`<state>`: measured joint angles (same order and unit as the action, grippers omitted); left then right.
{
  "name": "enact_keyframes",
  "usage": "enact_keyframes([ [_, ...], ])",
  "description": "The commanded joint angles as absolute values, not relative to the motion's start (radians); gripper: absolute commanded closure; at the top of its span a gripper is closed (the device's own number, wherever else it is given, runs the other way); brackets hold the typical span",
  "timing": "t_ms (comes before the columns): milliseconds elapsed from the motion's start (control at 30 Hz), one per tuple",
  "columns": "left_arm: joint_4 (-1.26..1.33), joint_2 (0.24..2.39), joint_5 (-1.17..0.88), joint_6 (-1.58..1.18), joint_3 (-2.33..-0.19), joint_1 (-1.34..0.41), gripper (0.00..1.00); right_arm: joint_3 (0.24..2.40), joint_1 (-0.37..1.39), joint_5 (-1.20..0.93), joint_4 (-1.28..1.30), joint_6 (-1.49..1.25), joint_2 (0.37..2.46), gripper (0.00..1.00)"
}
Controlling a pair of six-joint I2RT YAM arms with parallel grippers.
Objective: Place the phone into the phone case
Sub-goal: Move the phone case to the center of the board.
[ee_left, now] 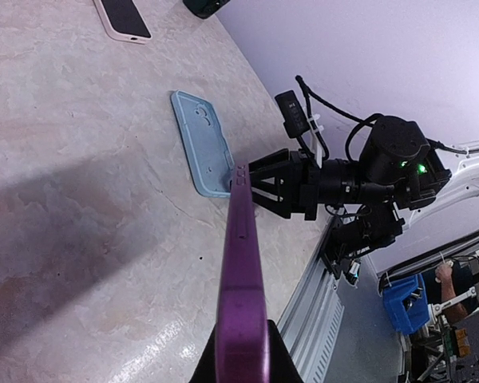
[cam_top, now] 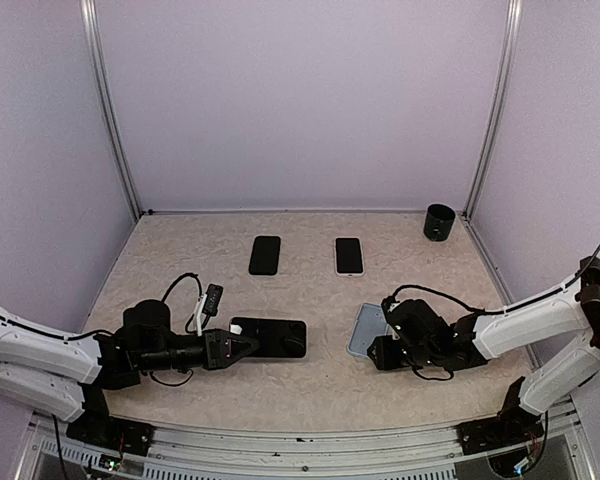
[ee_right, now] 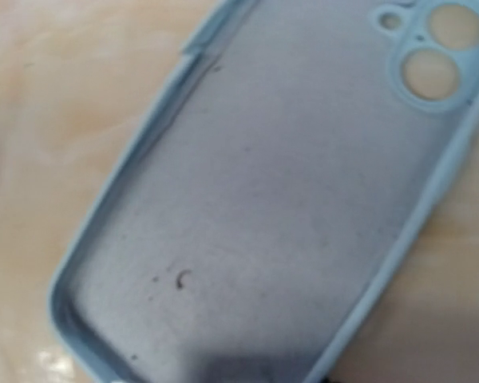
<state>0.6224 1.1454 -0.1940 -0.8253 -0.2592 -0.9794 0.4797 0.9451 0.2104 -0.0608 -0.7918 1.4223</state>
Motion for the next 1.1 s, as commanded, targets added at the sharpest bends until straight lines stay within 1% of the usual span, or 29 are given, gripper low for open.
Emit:
enact_keyframes([
  [0, 0.713, 1.121, -0.192, -0.828, -0.265, -0.984, 1.0, 0.549, 1.005, 0.21, -0.071, -0.813, 1.504, 0.57],
  [267, 0.701, 1.1, -0.184, -0.828, -0.258, -0.983, 1.0, 0.699, 1.035, 0.184, -0.077, -0.777, 1.652, 0.55],
  [333, 0.691, 1.092, -0.18, -0.827, -0.258, -0.983, 1.0, 0.729, 1.05, 0.17, -0.078, -0.776, 1.679, 0.53],
  [433, 0.676, 1.073, -0.173, -0.825, -0.256, -0.983, 1.0, 0.761, 1.072, 0.155, -0.073, -0.767, 1.691, 0.46],
  [533, 0.662, 1.058, -0.167, -0.822, -0.253, -0.981, 1.0, 0.777, 1.078, 0.157, -0.041, -0.75, 1.664, 0.44],
  [633, 0.653, 1.042, -0.163, -0.822, -0.249, -0.979, 1.0, 0.793, 1.078, 0.21, 0.031, -0.714, 1.604, 0.4],
  [800, 0.644, 1.026, -0.157, -0.825, -0.245, -0.977, 1.0, 0.811, 1.061, 0.287, 0.146, -0.596, 1.506, 0.27],
  [867, 0.64, 1.026, -0.154, -0.83, -0.248, -0.976, 1.0, 0.809, 1.03, 0.286, 0.167, -0.545, 1.48, 0.23],
  [1067, 0.606, 1.027, -0.139, -0.839, -0.264, -0.979, 1.0, 0.815, 0.876, 0.188, 0.178, -0.385, 1.463, 0.23],
])
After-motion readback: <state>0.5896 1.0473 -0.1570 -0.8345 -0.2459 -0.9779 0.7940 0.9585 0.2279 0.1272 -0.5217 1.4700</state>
